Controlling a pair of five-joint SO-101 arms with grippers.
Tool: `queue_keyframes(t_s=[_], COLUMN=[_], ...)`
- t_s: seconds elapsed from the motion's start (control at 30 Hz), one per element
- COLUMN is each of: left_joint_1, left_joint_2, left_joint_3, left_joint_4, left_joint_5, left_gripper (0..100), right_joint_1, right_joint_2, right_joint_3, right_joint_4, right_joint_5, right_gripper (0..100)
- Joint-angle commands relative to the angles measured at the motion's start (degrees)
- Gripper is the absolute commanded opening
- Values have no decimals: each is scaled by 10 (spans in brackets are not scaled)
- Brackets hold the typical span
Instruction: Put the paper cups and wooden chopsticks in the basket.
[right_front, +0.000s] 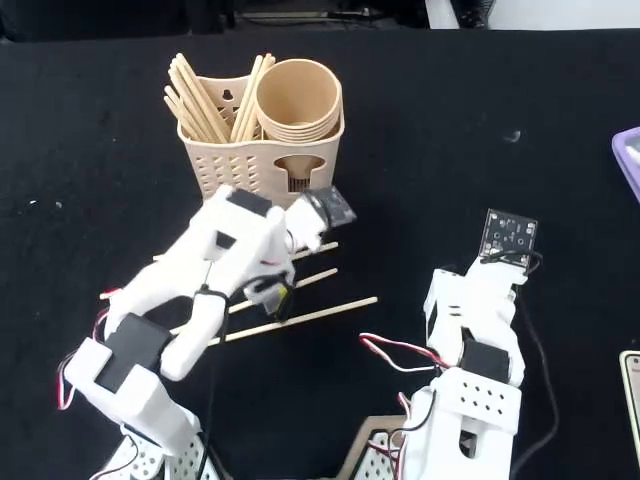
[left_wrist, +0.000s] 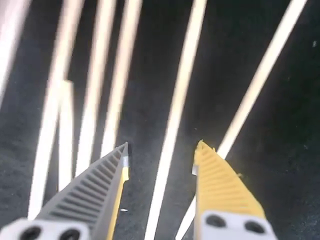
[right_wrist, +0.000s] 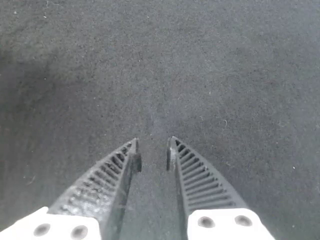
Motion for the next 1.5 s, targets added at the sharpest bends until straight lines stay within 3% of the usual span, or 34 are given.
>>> queue_keyframes(t_s=[0.0, 0.27, 0.5, 0.57, 0.63, 0.8, 0.97, 1.47], left_joint_1=[36, 50, 38, 52, 65, 87, 58, 8], left_joint_2=[-5, -13, -13, -11, -6, -12, -11, -13], left_joint_3=[35, 17, -87, -88, -70, 35, 87, 36], left_joint_4=[-30, -17, 114, 130, 122, 9, -98, -105], left_joint_5=[-2, 0, 1, 29, 53, 55, 51, 31], left_gripper=[216, 216, 216, 216, 216, 220, 216, 216], right_joint_1=[-6, -6, -6, -6, -6, -6, -6, -39], right_joint_2=[-14, -14, -14, -14, -14, -14, -14, -14], right_joint_3=[-19, -19, -19, -19, -19, -19, -19, -14], right_joint_4=[-13, -13, -13, -13, -13, -13, -13, -14], right_joint_5=[6, 6, 6, 6, 6, 6, 6, 6], right_gripper=[97, 97, 97, 97, 97, 97, 97, 98])
